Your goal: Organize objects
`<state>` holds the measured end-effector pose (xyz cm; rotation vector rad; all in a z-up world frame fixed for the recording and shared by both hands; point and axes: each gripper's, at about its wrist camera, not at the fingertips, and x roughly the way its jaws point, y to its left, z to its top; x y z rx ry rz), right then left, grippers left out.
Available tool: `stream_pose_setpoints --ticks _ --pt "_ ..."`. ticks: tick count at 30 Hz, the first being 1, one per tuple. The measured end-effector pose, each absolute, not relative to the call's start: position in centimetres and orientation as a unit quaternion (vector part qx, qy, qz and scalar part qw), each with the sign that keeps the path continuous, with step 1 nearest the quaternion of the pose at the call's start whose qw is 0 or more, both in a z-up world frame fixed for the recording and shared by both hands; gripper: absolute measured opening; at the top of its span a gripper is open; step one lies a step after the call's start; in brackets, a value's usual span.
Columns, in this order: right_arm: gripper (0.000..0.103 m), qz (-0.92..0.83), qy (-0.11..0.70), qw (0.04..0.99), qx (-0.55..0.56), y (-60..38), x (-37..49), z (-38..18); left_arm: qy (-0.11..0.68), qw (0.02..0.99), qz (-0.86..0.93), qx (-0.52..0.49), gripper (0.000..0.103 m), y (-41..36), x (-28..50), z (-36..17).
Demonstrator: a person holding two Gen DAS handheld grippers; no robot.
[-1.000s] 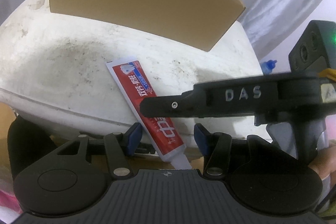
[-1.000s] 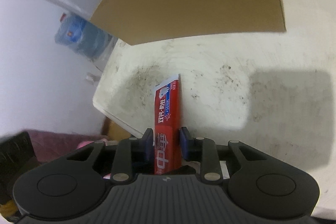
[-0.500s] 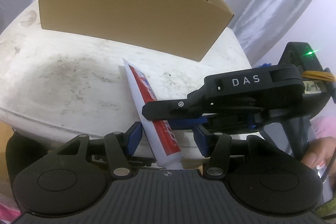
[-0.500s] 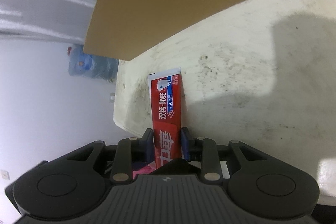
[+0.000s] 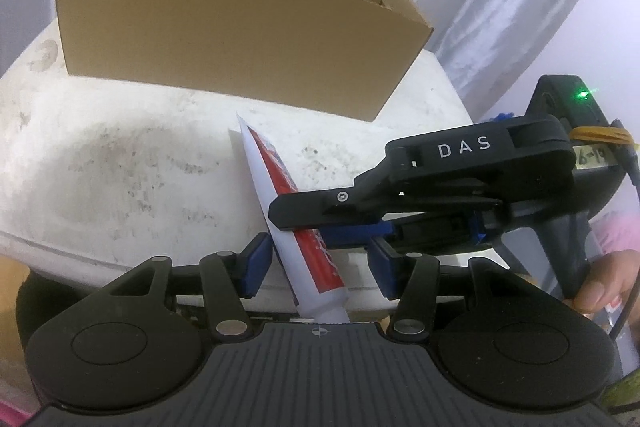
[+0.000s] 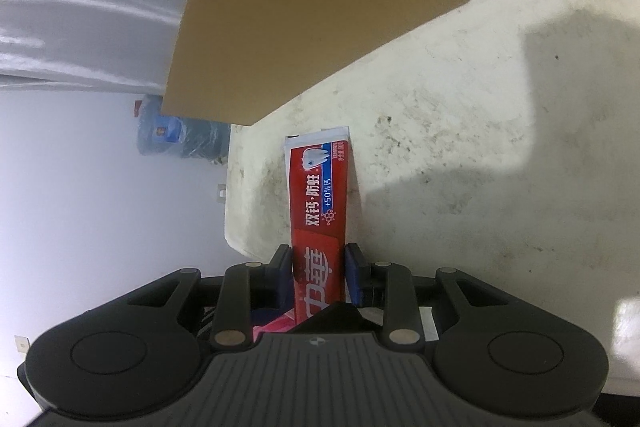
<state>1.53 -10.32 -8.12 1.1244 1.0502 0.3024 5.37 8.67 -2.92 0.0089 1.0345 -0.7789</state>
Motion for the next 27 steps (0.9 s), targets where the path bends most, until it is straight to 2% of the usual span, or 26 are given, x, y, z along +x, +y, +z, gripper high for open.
stream_pose_setpoints --ticks 27 --pt "0.031 0.145 0.462 0.713 0.508 -10.9 1.4 -7.2 0.468 0.802 -0.370 0.007 0.052 9.0 4.7 -1.8"
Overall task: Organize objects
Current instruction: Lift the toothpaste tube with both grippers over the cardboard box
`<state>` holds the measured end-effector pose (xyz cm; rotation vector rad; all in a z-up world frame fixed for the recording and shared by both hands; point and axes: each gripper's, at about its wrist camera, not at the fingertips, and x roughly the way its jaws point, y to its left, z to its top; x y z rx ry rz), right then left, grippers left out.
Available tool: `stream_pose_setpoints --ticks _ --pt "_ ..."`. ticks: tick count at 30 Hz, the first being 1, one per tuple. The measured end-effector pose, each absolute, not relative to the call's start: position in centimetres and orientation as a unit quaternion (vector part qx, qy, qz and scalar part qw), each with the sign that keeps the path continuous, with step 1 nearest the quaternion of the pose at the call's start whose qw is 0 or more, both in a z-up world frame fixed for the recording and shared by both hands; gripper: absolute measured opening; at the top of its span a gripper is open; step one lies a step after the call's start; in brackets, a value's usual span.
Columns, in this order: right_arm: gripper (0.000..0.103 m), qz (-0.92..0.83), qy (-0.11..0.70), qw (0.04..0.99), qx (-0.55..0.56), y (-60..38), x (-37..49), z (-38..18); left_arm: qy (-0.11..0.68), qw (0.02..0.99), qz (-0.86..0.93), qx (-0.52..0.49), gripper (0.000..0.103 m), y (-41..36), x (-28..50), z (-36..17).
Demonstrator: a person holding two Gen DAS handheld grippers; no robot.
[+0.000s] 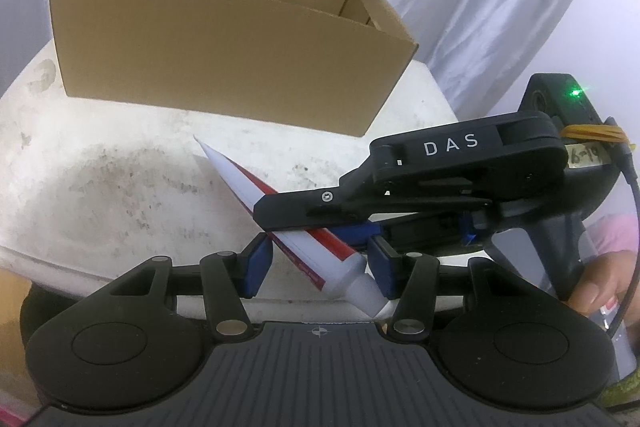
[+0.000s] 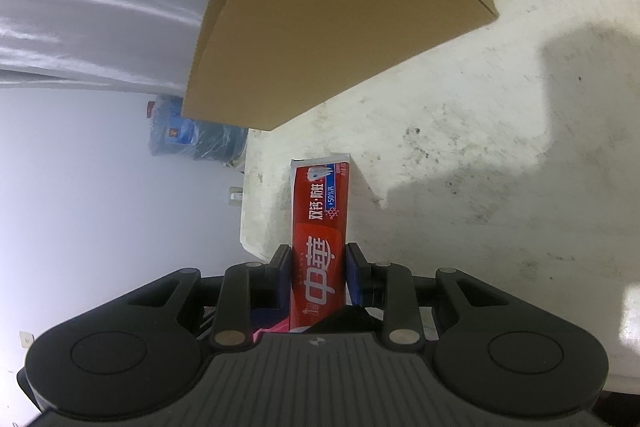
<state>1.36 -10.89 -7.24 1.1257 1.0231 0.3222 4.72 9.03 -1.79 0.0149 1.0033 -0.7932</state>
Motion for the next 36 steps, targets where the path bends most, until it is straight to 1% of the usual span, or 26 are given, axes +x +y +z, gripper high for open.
stream_pose_setpoints --ticks 12,19,23,28,33,36 --pt "0.031 0.148 0.456 0.716 0.508 -10.4 1.7 -6.6 0.461 0.807 -0.369 0.007 0.051 8.6 4.6 -1.4" --pt "0.031 0.157 0.445 0.725 0.502 -10.2 2.2 -5.5 0.446 0.813 -0.374 0.009 0.051 9.1 4.6 -0.1" --pt "0.031 0.166 0.430 0.738 0.493 -10.0 2.6 -3.3 0.422 0.823 -0.381 0.005 0.051 9.3 4.9 2.0" --pt "0.031 0.181 0.393 0.766 0.475 -10.6 3.7 0.8 0.380 0.836 -0.396 0.006 0.051 8.7 5.4 5.5" --pt "0.031 0.187 0.368 0.796 0.442 -12.1 5.6 4.9 0.349 0.843 -0.410 0.005 0.051 6.8 7.3 8.5" --pt "0.031 0.182 0.369 0.811 0.417 -13.4 7.2 6.8 0.341 0.843 -0.415 0.001 0.051 5.2 8.6 9.2"
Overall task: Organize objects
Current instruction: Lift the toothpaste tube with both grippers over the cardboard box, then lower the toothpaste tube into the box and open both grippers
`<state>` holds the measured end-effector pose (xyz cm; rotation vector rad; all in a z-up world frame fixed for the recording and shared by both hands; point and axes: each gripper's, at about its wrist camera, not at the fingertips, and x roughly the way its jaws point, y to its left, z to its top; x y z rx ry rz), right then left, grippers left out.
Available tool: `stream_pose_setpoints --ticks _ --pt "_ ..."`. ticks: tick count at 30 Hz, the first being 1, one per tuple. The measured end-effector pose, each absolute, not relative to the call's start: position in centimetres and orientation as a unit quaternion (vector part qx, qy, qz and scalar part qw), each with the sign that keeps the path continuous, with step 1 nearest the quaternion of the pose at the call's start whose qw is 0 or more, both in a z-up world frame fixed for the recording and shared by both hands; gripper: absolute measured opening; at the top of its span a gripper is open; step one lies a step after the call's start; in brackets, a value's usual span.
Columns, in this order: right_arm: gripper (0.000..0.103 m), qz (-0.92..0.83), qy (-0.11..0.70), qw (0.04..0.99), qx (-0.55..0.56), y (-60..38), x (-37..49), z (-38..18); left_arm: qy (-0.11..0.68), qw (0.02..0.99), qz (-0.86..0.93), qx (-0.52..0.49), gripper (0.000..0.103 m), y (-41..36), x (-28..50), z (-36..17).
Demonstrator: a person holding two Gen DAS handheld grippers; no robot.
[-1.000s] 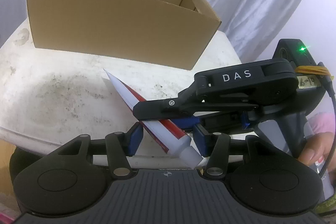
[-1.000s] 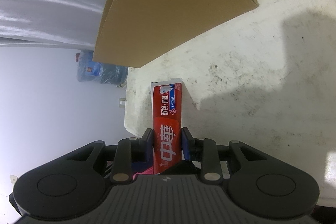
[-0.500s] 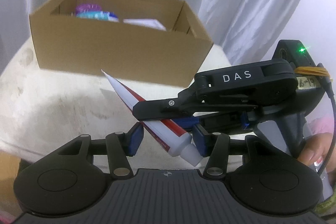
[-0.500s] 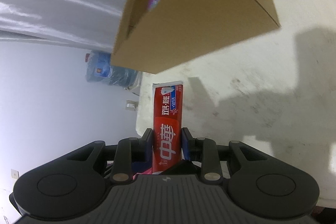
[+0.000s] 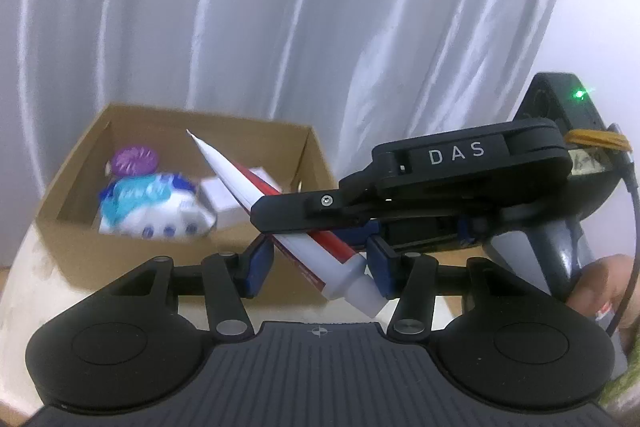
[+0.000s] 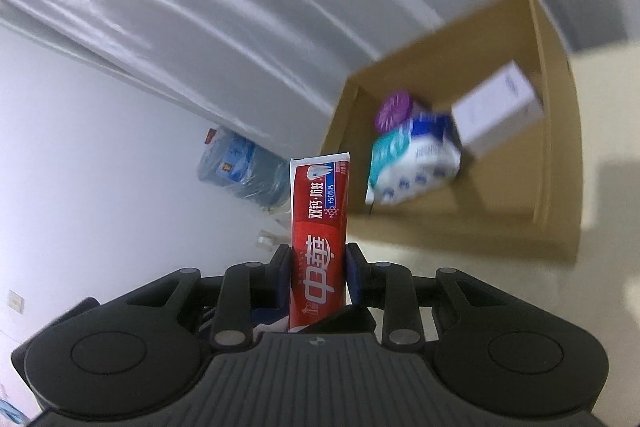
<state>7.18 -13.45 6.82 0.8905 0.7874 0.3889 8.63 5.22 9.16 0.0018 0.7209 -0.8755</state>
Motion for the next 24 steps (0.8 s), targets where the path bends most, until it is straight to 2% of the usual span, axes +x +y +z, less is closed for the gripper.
stream_pose_setpoints --ticks 7,18,24 --pt "0.031 0.164 0.427 0.815 0.356 -15.7 12.4 8.3 0.374 0.833 -0.407 -0.022 0.051 1.9 12.7 8.0" --pt "0.033 0.153 0.521 0.795 0.270 -15.7 17.9 4.9 0.455 0.805 -0.378 -0.048 0.051 0.1 17.2 3.3" --pt "0.033 0.135 0.527 0.807 0.228 -15.7 17.7 4.4 0.448 0.804 -0.389 -0.033 0.060 0.1 16.3 2.8"
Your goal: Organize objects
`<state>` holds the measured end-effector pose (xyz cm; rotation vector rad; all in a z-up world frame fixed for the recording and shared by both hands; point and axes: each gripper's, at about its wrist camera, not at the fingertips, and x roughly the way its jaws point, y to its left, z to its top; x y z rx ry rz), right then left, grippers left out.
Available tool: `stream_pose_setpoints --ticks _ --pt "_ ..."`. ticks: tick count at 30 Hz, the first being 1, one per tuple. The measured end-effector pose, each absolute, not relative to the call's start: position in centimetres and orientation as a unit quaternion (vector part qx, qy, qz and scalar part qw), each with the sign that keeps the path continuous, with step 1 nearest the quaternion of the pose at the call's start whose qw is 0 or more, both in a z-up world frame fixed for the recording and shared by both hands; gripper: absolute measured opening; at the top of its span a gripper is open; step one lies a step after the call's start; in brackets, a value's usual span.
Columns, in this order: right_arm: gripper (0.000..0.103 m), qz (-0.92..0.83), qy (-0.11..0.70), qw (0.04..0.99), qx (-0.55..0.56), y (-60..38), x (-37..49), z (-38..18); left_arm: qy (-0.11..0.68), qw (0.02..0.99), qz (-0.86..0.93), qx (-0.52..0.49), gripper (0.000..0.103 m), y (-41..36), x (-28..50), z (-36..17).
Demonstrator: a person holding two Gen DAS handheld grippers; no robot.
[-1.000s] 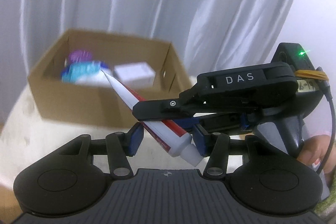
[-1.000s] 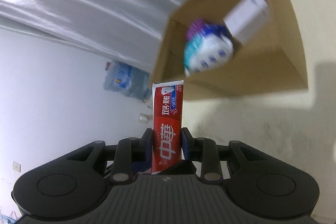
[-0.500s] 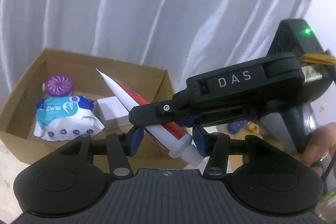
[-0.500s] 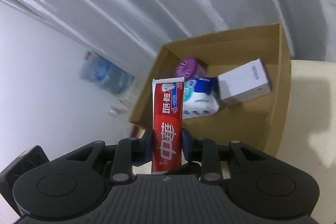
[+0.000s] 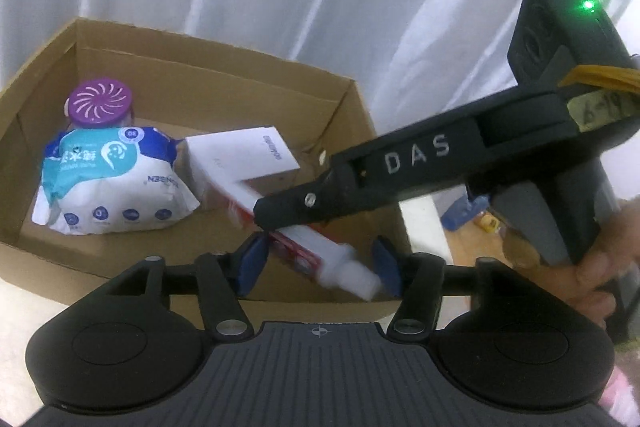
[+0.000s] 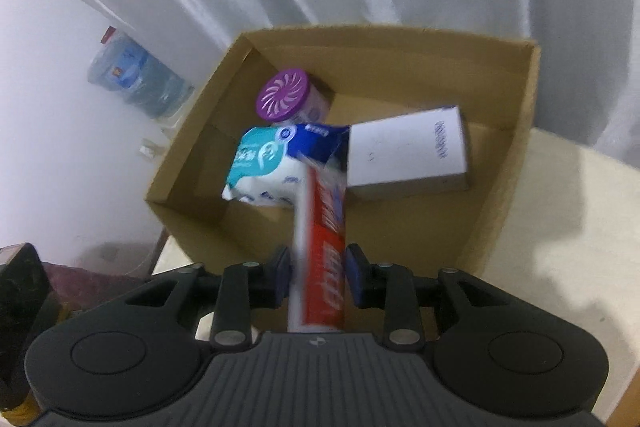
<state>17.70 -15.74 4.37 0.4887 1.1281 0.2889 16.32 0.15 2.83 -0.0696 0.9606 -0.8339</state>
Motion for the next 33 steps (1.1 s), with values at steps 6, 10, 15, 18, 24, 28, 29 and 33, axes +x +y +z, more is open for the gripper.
stream_pose_setpoints --ticks 6,10,15,18,24,28,29,33 --pt "0.033 0.119 0.504 0.824 0.230 -17.0 16.8 5.6 0.444 0.806 -0.390 -0.036 0.065 0.8 16.1 2.4" --pt "0.033 0.115 0.490 0.829 0.245 -17.8 16.2 6.4 0.436 0.812 -0.387 -0.035 0.069 1.2 15.7 3.0" --pt "0.039 0.113 0.456 0.845 0.257 -18.4 14.3 8.0 0.416 0.825 -0.381 -0.028 0.076 2.5 14.8 4.2" --pt "0.044 0.109 0.432 0.855 0.266 -18.5 13.0 8.8 0.404 0.836 -0.370 -0.030 0.083 3.6 14.3 4.9" --pt "0.057 0.103 0.373 0.879 0.279 -18.0 9.8 10.4 0.378 0.861 -0.340 -0.008 0.100 5.1 12.8 6.4" --pt "0.071 0.090 0.332 0.900 0.268 -16.8 7.3 11.2 0.371 0.877 -0.305 0.012 0.103 5.8 12.4 6.7" --pt "0.078 0.085 0.324 0.904 0.267 -16.5 6.8 11.2 0.372 0.880 -0.294 0.019 0.103 6.0 12.5 6.7" --pt "0.096 0.067 0.305 0.912 0.266 -15.4 5.1 11.0 0.375 0.893 -0.246 0.039 0.103 6.9 12.3 6.3"
